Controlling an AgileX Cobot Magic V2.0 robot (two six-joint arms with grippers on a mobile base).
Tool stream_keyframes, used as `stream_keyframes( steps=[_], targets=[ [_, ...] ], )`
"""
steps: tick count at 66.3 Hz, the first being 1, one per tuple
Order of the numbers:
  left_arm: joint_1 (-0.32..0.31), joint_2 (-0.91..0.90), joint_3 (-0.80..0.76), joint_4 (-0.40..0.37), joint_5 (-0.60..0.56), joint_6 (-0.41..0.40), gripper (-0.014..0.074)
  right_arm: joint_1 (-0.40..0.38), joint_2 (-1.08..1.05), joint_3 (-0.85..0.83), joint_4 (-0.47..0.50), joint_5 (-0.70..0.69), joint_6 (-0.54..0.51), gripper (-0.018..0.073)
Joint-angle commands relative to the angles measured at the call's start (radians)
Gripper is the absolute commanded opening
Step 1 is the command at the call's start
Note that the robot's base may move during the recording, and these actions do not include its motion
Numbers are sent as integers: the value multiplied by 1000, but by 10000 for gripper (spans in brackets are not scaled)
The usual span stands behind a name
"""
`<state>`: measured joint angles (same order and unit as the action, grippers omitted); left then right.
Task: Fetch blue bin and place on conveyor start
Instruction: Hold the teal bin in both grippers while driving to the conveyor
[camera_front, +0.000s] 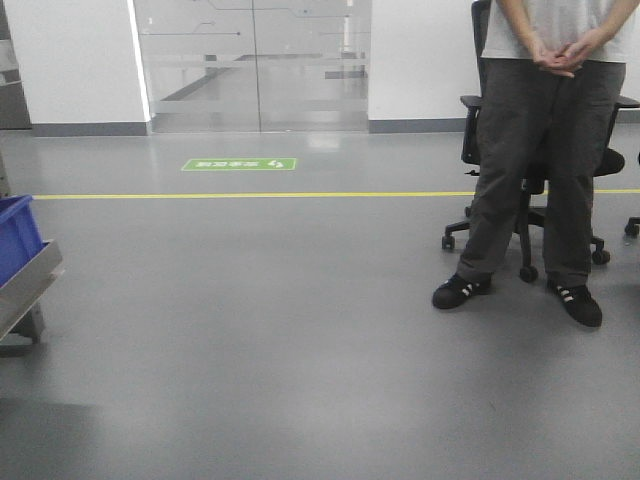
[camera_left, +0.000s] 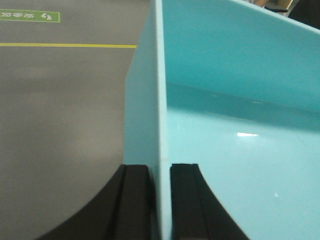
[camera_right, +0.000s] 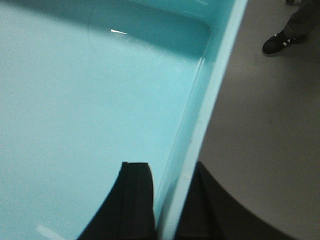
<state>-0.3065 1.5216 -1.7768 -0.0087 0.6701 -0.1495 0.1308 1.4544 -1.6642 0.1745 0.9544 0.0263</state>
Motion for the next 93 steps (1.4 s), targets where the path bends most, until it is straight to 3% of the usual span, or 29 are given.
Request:
stream_keyframes(
  steps=[1, 93],
  targets=[
    [4, -19, -13, -12, -77, -11, -111, -8, -11, -8, -40, -5, -33, -151],
    [4, -19, -13, -6, -77, -11, -111, -8, -11, -8, -40, -5, -33, -151]
  ],
)
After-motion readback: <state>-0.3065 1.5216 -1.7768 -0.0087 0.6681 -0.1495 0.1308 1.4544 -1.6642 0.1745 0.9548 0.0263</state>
